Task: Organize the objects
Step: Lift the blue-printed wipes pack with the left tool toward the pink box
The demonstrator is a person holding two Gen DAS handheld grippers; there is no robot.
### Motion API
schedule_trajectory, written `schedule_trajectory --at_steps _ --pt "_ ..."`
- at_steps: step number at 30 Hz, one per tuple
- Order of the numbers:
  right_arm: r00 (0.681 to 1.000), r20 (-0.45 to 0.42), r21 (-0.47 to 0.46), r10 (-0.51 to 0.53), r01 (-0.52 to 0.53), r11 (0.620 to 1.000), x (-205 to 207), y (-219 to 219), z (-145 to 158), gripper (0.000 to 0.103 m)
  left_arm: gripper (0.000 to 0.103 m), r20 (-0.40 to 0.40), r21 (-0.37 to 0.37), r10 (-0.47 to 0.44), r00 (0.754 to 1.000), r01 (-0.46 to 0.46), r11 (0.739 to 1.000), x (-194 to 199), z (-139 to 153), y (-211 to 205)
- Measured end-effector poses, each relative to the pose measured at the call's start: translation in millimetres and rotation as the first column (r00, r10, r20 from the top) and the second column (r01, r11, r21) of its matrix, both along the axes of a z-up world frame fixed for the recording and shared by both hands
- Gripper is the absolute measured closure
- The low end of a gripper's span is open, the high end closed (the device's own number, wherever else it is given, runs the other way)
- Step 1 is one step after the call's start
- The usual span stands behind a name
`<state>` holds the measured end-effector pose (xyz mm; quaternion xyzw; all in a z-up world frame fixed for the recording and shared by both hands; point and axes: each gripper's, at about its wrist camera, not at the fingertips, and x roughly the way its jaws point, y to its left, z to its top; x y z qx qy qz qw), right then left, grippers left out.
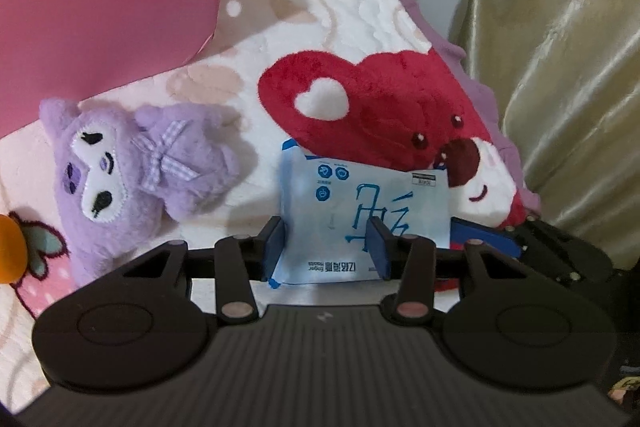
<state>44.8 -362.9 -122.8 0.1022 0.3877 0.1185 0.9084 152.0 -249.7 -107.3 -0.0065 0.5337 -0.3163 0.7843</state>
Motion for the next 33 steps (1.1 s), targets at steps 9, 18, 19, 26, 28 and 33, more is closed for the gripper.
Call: schedule_trajectory --at_steps 9,18,19,26,28,33 --pt "0.999 0.013 -0.020 -0.044 0.044 0.999 4.6 8.4 -5.2 0.025 0.066 -0.002 -0.065 0.065 0.998 -0.065 0.996 -17.8 1.2 10.4" --pt "1.000 0.025 -0.052 -0.012 0.013 0.999 -2.8 20.7 10.1 0.037 0.066 0.008 -0.105 0.131 0.991 -0.129 0.986 -36.6 16.1 33.9" --pt "1.000 0.031 -0.051 -0.004 0.006 0.999 -5.0 22.4 12.4 0.038 0.066 0.019 -0.106 0.136 0.991 -0.133 0.985 -39.4 19.0 37.4" --pt "0.997 0.059 -0.060 0.047 -0.043 0.997 -17.0 45.6 33.8 0.041 0.066 0.043 -0.111 0.190 0.981 -0.184 0.977 -55.7 42.2 66.9" --pt "0.996 0.066 -0.070 0.063 -0.059 0.996 -19.5 54.2 44.2 0.041 0.066 0.044 -0.126 0.211 0.976 -0.204 0.971 -59.7 50.3 78.0" --pt "0.989 0.092 -0.115 0.118 -0.107 0.988 -25.6 80.7 72.8 0.041 0.066 0.063 -0.154 0.254 0.965 -0.242 0.958 -70.3 74.3 108.4"
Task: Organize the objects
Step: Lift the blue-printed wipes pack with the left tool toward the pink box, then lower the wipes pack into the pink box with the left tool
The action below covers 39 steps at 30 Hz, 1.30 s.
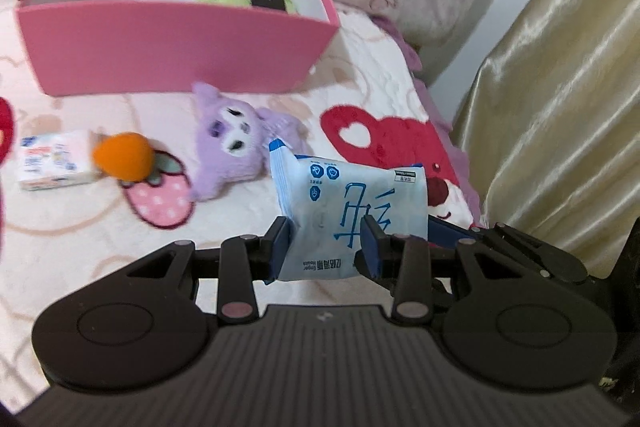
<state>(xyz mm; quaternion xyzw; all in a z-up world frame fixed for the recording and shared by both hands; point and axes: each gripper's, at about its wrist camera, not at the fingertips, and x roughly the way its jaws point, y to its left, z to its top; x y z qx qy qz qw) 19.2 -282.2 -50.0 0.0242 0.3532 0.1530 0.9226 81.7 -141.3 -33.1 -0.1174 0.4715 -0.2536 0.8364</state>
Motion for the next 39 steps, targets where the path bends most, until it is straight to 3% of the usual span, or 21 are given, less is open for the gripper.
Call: schedule_trajectory --at_steps 12,22,32,39 --pt "0.996 0.036 -0.004 0.077 -0.076 0.997 -4.7 60.8 52.6 0.041 0.066 0.063 0.007 0.066 0.996 -0.067 0.998 -14.0 51.5 65.1" --pt "0.981 0.129 -0.047 0.143 -0.138 0.989 21.5 90.7 99.5 0.044 0.066 0.109 0.019 0.110 0.988 -0.113 0.993 15.1 95.0 87.7" --pt "0.969 0.154 -0.099 0.194 -0.180 0.979 97.1 106.1 124.5 0.052 0.066 0.126 0.047 0.149 0.981 -0.156 0.987 88.9 119.1 102.8" --pt "0.977 0.098 -0.079 0.188 -0.180 0.980 166.5 112.1 116.9 0.054 0.066 0.080 0.047 0.186 0.979 -0.191 0.981 162.3 101.3 102.7"
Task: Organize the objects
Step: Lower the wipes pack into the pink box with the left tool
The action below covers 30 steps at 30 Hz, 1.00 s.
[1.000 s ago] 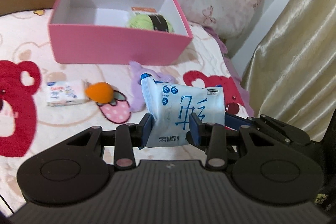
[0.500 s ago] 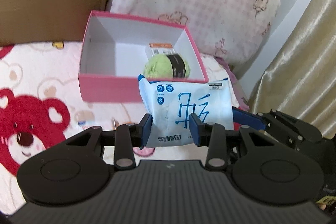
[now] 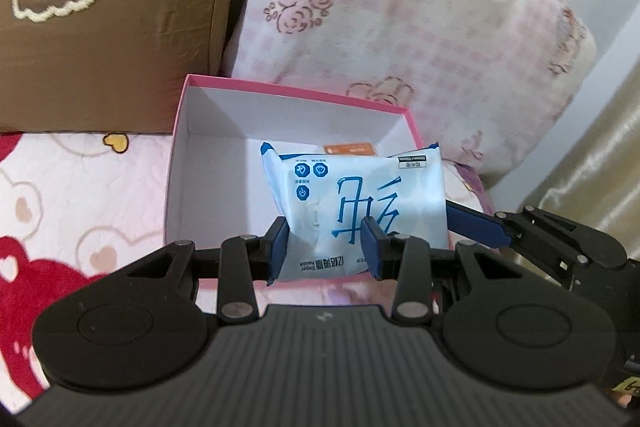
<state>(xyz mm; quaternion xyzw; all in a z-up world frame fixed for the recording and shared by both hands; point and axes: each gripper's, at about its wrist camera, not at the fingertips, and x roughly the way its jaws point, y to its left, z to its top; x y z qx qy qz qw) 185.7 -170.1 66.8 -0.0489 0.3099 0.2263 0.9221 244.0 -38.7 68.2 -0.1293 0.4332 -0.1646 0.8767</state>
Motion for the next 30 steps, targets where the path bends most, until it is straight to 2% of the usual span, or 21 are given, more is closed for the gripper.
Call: schedule_trajectory --at_steps 8,14,17,21,30 --pt "0.993 -0.120 0.048 0.012 -0.006 0.999 74.0 -1.0 -35.4 0.054 0.066 -0.067 0.029 0.045 0.997 -0.043 0.999 73.6 -37.1 -6.6" --pt "0.983 -0.181 0.049 0.019 -0.010 0.999 114.8 1.4 -62.2 0.054 0.066 -0.116 0.055 0.076 0.990 -0.070 0.996 105.4 -62.8 -10.6" --pt "0.976 -0.215 0.052 0.031 -0.020 0.998 132.0 4.9 -70.2 0.054 0.066 -0.117 0.071 0.090 0.989 -0.082 0.994 113.1 -69.4 -10.1" --pt "0.973 -0.226 0.004 0.041 -0.041 0.999 142.8 12.8 -78.8 0.054 0.066 -0.128 0.082 0.097 0.987 -0.087 0.993 121.1 -78.3 -11.5" --pt "0.966 -0.255 -0.044 0.045 -0.058 0.997 159.2 13.2 -94.5 0.064 0.066 -0.159 0.101 0.116 0.981 -0.101 0.990 131.7 -96.4 -16.5"
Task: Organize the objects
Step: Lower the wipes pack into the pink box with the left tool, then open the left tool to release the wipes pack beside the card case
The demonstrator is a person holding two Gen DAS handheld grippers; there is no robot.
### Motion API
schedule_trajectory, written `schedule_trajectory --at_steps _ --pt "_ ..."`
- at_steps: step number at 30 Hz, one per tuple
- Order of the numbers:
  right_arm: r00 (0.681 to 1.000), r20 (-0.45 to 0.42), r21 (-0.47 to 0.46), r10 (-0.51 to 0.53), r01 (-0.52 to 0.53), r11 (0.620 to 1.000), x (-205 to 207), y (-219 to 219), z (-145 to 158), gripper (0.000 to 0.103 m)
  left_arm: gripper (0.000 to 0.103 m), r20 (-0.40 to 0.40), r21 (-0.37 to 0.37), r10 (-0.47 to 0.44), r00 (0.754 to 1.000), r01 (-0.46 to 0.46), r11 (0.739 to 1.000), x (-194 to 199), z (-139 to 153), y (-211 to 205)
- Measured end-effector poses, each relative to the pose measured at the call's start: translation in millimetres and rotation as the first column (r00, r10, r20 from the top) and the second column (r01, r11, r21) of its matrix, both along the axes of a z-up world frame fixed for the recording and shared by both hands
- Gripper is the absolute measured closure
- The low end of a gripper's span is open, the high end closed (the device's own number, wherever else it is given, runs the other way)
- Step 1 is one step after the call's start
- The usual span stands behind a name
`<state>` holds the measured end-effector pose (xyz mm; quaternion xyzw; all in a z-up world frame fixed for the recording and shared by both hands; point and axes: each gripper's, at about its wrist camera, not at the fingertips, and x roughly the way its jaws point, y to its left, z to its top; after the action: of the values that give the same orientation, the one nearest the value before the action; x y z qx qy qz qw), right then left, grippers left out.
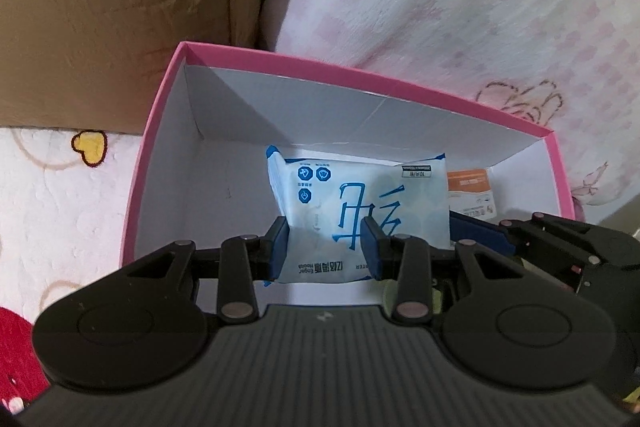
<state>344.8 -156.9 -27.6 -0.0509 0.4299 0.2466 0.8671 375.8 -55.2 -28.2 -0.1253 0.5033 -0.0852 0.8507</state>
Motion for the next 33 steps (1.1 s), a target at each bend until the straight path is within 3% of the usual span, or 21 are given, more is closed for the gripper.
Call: schedule_trajectory --at_steps 13,20,26,33 --pt "0.999 -0.037 -0.095 -0.026 0.023 0.995 16.9 14.3 -14.8 0.074 0.066 0.028 0.052 -0.006 1.000 0.004 0.999 9.8 -15.0 -14.0" --pt "0.999 0.022 -0.134 0.034 -0.031 0.991 0.2 14.4 -4.8 0.074 0.064 0.077 0.095 -0.051 0.996 0.044 0.995 -3.7 3.1 -23.9" --pt "0.999 0.052 -0.042 0.000 0.002 0.999 -30.5 -8.4 15.8 0.072 0.062 0.091 0.127 -0.116 0.989 0.104 0.986 -31.6 27.3 -17.3" --pt "0.992 0.111 0.001 0.058 -0.058 0.998 -80.1 -17.3 48.2 0.065 0.062 0.089 0.121 -0.149 0.985 0.138 0.983 -75.1 54.8 -6.1"
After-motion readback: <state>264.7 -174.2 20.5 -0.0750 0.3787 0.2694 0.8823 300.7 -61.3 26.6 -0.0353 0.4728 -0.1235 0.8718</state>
